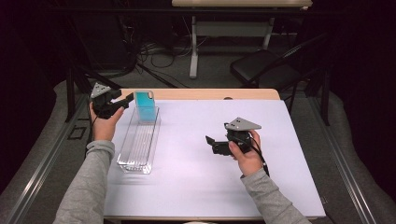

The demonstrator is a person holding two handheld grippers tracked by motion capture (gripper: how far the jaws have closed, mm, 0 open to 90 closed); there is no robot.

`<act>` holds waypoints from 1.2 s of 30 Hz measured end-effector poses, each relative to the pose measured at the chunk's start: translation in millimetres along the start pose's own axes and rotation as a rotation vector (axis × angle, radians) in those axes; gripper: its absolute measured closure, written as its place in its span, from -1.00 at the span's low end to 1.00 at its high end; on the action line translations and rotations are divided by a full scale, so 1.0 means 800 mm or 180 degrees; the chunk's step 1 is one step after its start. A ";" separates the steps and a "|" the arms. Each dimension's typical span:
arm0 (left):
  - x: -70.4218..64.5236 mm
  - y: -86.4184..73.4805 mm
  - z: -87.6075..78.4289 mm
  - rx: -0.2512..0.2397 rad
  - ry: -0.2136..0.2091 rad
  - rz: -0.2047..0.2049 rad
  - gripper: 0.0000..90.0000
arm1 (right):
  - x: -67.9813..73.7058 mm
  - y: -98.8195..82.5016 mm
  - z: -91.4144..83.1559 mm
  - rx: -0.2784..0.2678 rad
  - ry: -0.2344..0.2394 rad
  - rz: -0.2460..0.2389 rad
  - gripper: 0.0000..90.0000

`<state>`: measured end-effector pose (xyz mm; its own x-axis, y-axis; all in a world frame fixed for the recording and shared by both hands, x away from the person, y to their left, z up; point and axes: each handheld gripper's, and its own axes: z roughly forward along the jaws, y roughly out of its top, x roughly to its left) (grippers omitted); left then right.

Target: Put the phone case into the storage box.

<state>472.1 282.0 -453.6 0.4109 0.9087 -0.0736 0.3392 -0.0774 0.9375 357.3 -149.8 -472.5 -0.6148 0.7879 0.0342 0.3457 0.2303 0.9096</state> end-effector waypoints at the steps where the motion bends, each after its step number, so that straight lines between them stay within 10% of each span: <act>1: -0.002 0.001 -0.002 0.0032 -0.0003 0.0031 -0.09 | 0.000 0.000 0.000 0.0001 0.0000 -0.0002 -0.69; 23: -0.065 0.016 -0.051 0.0347 -0.0233 0.0386 -0.19 | 0.001 0.007 -0.013 -0.0048 -0.0042 -0.0027 -0.69; 36: -0.099 0.018 -0.080 0.0221 -0.0675 0.0403 -0.46 | 0.000 0.008 -0.033 -0.0049 -0.0028 -0.0067 -0.69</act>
<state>390.4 235.5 -412.2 0.6197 0.7842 -0.0336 0.3280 -0.2199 0.9187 340.7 -163.1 -455.7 -0.6157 0.7879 0.0114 0.3217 0.2381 0.9164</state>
